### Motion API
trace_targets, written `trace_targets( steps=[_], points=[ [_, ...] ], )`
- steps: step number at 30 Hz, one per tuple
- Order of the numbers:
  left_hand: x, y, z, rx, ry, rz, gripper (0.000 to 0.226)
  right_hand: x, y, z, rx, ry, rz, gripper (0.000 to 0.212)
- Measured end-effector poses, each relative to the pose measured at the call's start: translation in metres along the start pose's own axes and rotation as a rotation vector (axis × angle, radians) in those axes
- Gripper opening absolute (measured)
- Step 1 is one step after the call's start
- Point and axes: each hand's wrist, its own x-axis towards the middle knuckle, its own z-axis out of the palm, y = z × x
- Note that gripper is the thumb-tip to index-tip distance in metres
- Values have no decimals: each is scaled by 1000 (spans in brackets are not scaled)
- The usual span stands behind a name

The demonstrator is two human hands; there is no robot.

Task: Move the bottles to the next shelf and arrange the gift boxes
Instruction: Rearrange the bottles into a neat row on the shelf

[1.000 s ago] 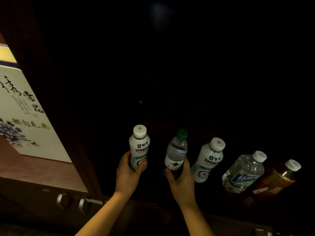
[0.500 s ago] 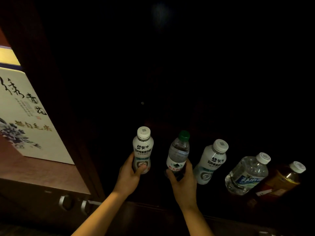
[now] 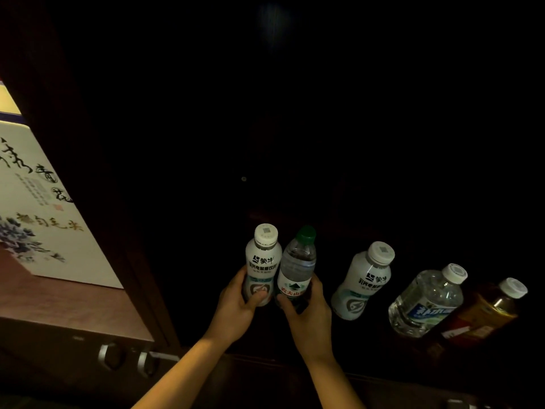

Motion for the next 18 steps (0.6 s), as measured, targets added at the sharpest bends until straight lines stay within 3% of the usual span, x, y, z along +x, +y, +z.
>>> trace_targets(
  steps=[10, 15, 18],
  points=[
    [3, -2, -4, 18, -33, -8, 67, -7, -3, -12, 20, -29, -4, 85],
    [4, -4, -4, 13, -31, -13, 64, -40, 4, -53, 11, 283, -63, 47],
    [4, -4, -4, 4, -38, -15, 65, -39, 11, -83, 1, 470, -115, 42]
  ],
)
